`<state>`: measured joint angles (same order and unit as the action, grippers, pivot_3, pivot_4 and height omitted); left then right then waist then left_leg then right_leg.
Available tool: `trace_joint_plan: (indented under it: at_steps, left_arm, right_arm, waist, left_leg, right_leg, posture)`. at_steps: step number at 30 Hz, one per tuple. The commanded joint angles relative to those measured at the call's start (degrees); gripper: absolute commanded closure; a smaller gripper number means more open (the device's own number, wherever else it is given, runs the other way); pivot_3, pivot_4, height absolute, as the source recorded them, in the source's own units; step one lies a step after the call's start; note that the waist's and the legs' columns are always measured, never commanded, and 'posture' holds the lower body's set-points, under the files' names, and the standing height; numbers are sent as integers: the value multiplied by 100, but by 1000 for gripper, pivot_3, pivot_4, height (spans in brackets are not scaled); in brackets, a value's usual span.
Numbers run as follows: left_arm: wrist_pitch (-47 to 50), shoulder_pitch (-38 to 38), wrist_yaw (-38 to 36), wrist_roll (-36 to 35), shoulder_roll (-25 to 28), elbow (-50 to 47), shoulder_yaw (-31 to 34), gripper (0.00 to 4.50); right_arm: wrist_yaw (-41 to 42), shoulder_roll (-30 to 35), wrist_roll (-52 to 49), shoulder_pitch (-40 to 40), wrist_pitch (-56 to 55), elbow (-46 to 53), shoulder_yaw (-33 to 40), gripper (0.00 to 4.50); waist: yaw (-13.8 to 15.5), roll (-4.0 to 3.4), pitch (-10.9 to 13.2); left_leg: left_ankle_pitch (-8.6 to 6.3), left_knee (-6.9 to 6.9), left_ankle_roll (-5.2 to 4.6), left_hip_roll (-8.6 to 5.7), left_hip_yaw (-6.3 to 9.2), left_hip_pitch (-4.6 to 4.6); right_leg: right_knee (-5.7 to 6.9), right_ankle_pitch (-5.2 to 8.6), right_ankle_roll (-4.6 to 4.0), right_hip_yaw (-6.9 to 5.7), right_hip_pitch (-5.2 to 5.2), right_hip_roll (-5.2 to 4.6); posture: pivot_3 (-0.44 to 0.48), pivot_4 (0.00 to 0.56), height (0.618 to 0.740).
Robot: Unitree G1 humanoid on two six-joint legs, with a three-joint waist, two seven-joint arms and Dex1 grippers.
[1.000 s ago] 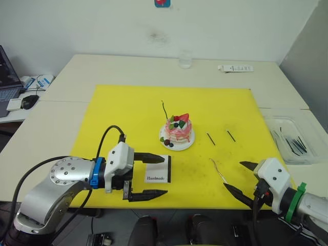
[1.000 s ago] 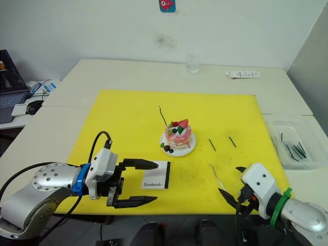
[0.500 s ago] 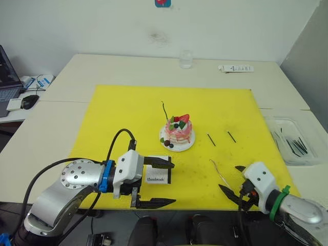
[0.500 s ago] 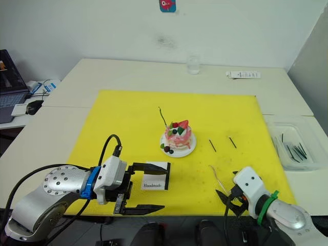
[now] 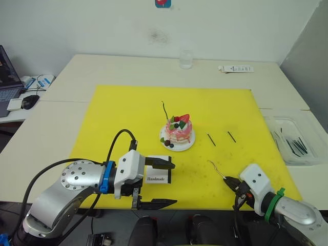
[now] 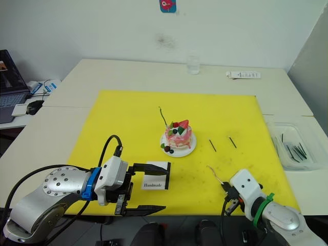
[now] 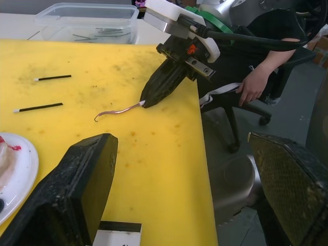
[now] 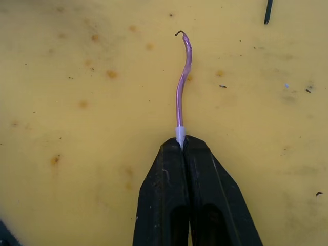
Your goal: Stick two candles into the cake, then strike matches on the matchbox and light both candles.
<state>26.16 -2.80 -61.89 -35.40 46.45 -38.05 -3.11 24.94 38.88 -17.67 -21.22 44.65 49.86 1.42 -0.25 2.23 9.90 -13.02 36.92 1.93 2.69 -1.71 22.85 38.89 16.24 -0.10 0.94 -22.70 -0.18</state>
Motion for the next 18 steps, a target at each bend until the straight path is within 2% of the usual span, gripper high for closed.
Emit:
trace_joint_plan:
  at_steps: [1,5,8,11,14,18]
  left_arm:
    - [-83,60,-10,-23,39,-185,37,0]
    - [34,70,145,-195,-52,-275,82,0]
    - [251,-50,252,-455,-78,-386,96,0]
    - [222,-43,192,-431,7,-495,66,0]
    - [260,-67,283,-482,-12,-619,37,0]
    - [328,-313,394,-463,-99,-603,-77,0]
  right_arm:
    - [198,39,-356,67,120,411,555,4476]
    - [1004,476,-780,-117,-40,418,1706,4476]
    - [1819,881,-807,-395,-501,-123,2590,4476]
    - [2489,1093,-694,-651,-1121,-824,3168,4476]
    - [3251,1214,-529,-840,-2047,-1830,3501,4476]
    - [3612,1341,-279,-933,-2520,-2487,3369,4476]
  waist:
    - [1,0,0]
    - [6,-2,1]
    - [13,1,3]
    - [14,2,3]
    - [14,2,4]
    - [14,-1,5]
  left_leg:
    - [0,-1,0,1,0,0]
    - [0,-5,0,0,1,1]
    - [0,-4,0,-1,5,1]
    - [0,-3,0,-3,8,-1]
    - [0,-3,-1,-3,7,-4]
    - [0,-2,-1,-2,9,-5]
  right_leg:
    - [0,-1,1,-1,0,0]
    - [0,-7,12,-2,-1,1]
    - [-4,-7,13,-7,4,2]
    - [-4,-6,10,-10,7,3]
    - [-4,-4,7,-8,10,3]
    - [-4,0,1,-10,12,3]
  posture:
    - [0,150,740]
    - [0,150,740]
    - [0,150,740]
    - [0,150,740]
    - [0,150,740]
    - [0,150,740]
